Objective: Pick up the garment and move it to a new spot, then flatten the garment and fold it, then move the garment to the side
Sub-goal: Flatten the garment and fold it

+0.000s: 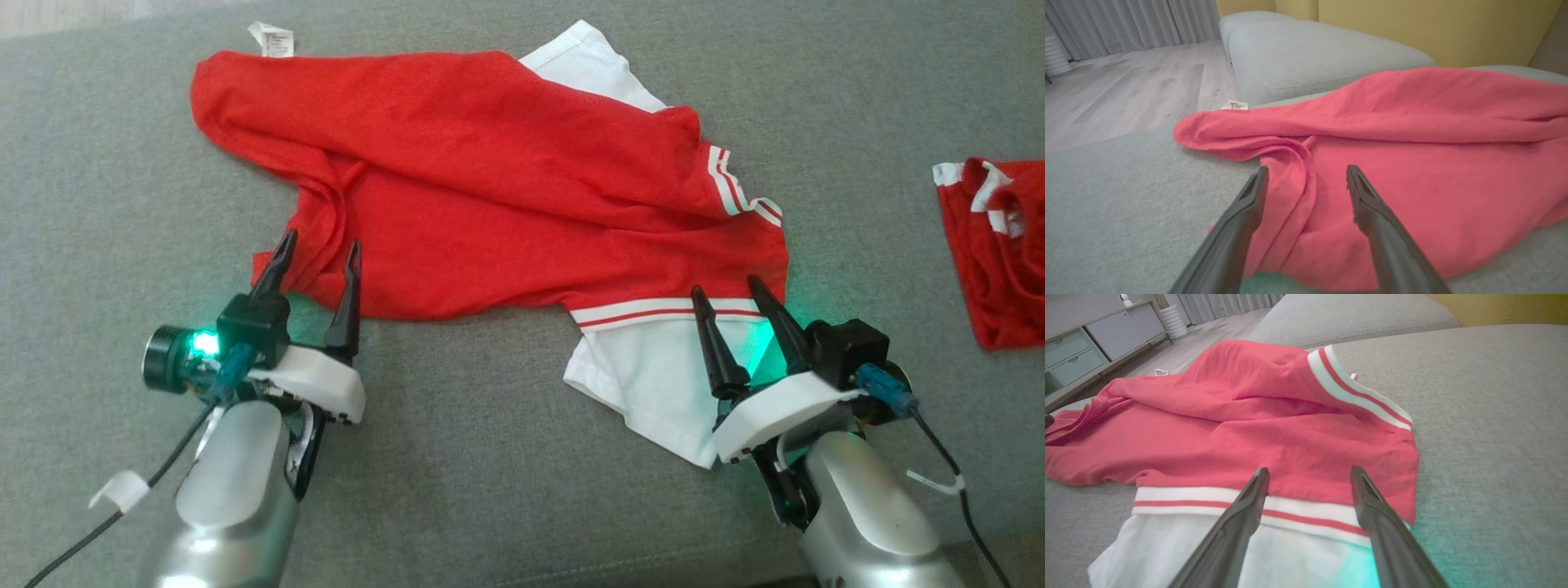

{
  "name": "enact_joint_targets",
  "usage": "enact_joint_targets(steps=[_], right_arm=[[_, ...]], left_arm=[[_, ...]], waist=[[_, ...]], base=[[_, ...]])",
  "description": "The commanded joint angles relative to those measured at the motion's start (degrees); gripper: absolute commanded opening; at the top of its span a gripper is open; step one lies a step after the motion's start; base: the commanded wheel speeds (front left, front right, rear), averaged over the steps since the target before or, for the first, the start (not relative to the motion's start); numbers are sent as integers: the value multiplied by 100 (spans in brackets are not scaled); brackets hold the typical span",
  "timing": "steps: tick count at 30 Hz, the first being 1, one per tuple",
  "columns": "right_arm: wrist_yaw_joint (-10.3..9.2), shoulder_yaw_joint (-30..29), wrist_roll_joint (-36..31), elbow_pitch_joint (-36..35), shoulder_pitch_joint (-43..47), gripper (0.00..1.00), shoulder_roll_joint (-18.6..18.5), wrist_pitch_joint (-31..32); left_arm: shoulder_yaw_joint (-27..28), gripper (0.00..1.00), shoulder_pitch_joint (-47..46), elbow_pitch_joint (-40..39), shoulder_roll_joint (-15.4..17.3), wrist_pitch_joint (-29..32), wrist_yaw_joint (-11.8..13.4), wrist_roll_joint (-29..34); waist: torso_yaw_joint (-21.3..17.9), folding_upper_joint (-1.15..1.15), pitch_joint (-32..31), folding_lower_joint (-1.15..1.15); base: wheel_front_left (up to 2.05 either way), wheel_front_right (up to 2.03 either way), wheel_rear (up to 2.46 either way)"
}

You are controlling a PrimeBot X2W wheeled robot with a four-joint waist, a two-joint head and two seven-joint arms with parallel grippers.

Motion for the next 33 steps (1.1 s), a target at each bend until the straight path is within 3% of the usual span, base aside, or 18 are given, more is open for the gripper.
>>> enact_joint_targets(steps=[1,13,22,24,26,33], right_arm=[[-4,115,-22,-113,31,100,56,-37],[-4,80,-13,-45,3,100,57,-37],[-4,102,36,16,-17,100,57,-37],[-4,129,73,19,-22,100,57,-37],[-4,142,101,26,-19,100,57,-37],[-4,155,195,123,84,100,57,-37]], left_arm=[[188,100,-44,-49,165,-29,88,112],[380,100,-263,542,263,-29,525,267],[624,100,-209,491,302,-29,642,172],[660,43,-188,514,306,-29,600,146],[668,0,-192,513,311,-29,520,135],[667,0,-54,131,169,-29,240,108]], waist=[[-22,0,15,1],[-80,0,155,1],[2,0,123,1],[25,0,97,1],[47,0,59,1],[144,0,-243,1]], base=[[0,0,0],[0,0,0],[0,0,0],[0,0,0],[0,0,0],[0,0,0]])
